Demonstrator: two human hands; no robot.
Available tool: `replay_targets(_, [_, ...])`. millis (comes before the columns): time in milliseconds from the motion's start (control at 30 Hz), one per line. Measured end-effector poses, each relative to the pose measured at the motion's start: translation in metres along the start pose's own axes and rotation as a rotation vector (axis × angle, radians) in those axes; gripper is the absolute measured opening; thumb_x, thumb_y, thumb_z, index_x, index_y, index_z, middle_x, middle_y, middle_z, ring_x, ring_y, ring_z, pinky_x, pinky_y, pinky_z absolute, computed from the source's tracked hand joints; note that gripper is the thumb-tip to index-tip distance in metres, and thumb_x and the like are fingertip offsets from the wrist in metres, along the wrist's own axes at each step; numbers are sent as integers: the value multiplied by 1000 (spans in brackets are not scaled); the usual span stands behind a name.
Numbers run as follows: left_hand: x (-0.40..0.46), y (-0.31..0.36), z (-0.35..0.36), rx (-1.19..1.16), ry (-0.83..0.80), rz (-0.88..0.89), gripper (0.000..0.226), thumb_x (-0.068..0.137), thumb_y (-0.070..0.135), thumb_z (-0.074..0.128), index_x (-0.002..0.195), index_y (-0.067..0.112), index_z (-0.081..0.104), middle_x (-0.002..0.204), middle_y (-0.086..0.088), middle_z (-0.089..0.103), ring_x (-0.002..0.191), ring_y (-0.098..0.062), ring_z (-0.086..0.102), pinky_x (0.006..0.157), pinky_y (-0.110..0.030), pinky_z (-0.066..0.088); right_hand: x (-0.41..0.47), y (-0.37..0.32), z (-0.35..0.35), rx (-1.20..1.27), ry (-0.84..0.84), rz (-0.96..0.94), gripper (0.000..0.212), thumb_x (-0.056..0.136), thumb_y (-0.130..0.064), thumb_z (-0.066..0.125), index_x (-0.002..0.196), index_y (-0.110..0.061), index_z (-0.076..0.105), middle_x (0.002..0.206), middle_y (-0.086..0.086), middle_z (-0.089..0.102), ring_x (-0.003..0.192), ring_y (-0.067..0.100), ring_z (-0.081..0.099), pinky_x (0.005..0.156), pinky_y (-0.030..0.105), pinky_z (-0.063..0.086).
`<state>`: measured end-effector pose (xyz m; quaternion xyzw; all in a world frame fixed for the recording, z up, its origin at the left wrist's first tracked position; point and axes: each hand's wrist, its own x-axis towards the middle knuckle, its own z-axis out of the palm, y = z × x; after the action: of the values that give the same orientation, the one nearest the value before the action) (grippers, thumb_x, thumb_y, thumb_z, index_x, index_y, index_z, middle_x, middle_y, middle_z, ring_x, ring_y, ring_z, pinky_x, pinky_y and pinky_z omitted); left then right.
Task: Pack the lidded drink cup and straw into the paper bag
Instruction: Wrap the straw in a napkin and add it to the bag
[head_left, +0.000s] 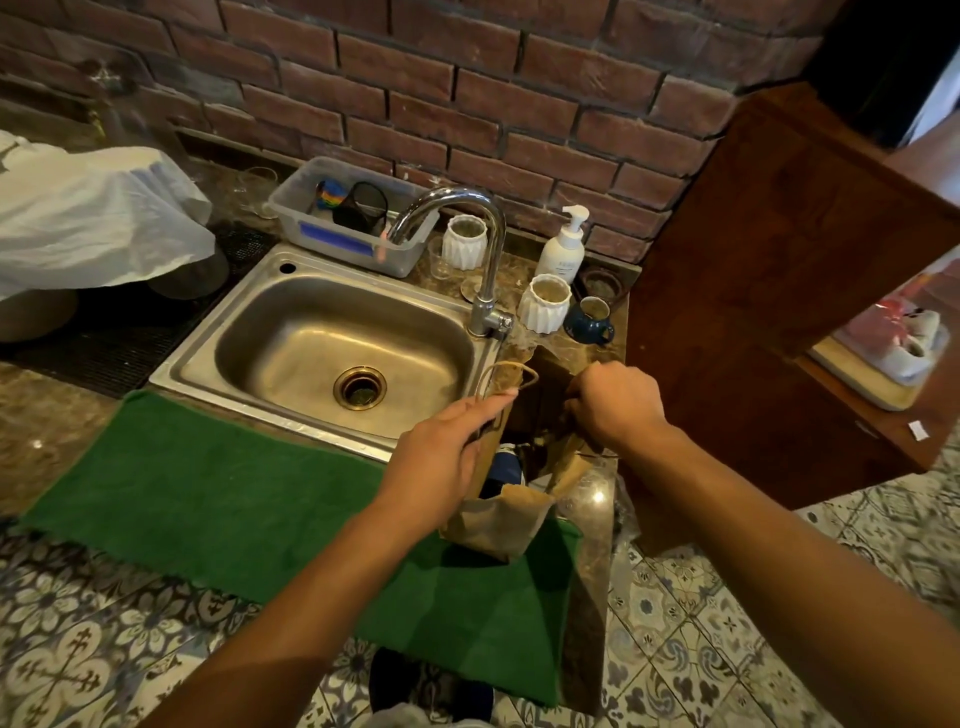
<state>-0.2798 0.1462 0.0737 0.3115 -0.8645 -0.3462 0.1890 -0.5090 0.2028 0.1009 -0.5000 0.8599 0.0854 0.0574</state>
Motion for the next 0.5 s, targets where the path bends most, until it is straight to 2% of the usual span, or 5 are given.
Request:
replay_targets(100, [0,0,1,-3,-8,11,71,95,8,58,146,52,37,142,18,55,113,-6,61,90,-12,42,-3,-3,-3,-23,27,6,22,97,-31,60,106,-18,75,85,3,70,75,24,68,68,40,61])
replay_targets(200, [0,-2,2,-22,-3,9,73,95,5,58,146,52,37,144,19,53,96,-2,60,87,-12,44,-10,-18,-12,-87,42,-64,20,94,-34,62,98,-19,74,83,3,67,75,26,67,65,38,59])
replay_targets(300, [1,-2,4,-27,-3,3,76,94,1,56,147,52,38,144,17,53,116,-5,59,98,-15,43,-15,-35,-21,-88,-151,-281,22,92,-40,67,106,-25,75,91,1,70,84,26,68,67,36,57])
replay_targets(367, [1,-1,5,-15,-6,7,76,93,0,56,147,52,38,145,16,53,125,-6,56,102,-18,42,-15,-46,-22,-102,-305,-388,31,90,-45,70,115,-25,72,94,-1,66,86,23,64,66,33,49])
replay_targets(500, [1,1,4,-9,13,13,76,94,-1,55,144,54,38,146,16,53,128,-5,53,102,-14,38,-10,-70,-4,-234,-486,-389,42,92,-44,70,123,-16,68,96,-1,56,88,21,56,69,34,48])
